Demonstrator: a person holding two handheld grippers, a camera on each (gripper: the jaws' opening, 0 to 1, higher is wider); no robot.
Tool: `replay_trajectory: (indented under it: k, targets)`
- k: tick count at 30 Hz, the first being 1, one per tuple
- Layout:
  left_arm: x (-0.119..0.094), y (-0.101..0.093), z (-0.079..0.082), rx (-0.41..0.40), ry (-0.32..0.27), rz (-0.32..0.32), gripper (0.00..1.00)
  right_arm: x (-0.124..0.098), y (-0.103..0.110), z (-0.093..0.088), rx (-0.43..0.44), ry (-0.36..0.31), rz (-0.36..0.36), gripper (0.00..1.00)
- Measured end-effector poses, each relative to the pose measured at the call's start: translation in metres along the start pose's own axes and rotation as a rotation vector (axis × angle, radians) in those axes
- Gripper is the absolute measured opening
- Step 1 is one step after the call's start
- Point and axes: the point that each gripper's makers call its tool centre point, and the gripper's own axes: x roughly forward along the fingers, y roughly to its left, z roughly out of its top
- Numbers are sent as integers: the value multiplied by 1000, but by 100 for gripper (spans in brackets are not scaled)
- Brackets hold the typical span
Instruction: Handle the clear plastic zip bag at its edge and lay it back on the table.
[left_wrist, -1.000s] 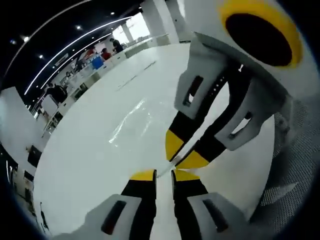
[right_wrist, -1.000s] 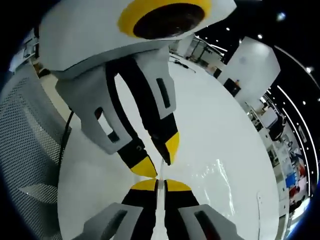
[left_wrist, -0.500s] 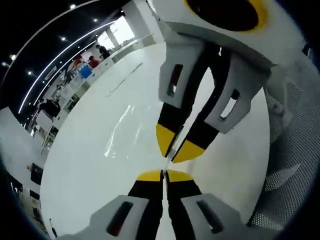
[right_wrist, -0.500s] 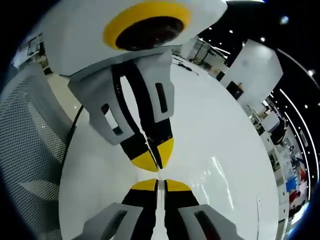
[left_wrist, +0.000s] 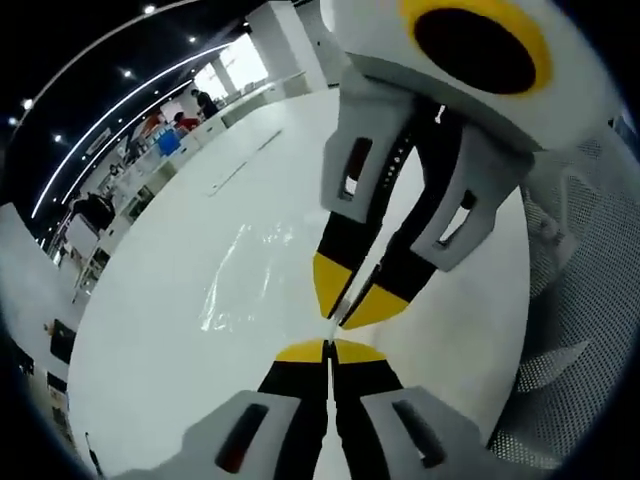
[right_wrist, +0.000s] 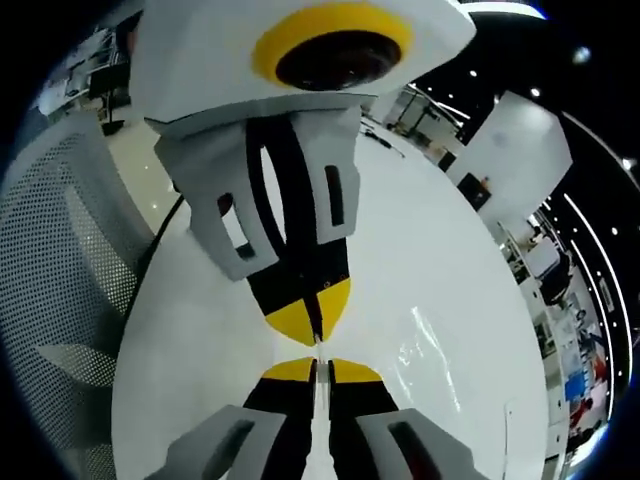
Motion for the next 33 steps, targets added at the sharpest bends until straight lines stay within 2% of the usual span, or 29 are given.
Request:
replay_trajectory:
  k: [10,16,20,33]
  targets:
    - [-1,-9,-3,8,35,-22,0,0,7,0,-7,7,20,0]
    - [-1,-11,-3,-14,43,-25,0,-1,9,-2,8,12,21,0]
    - [-1,-13,-4,-15,50,-29,0,-2,12,-3,-16,19,16,0]
    - [0,-13,-7,-19,61,-32,0,-3,11,-6,15,20,12,0]
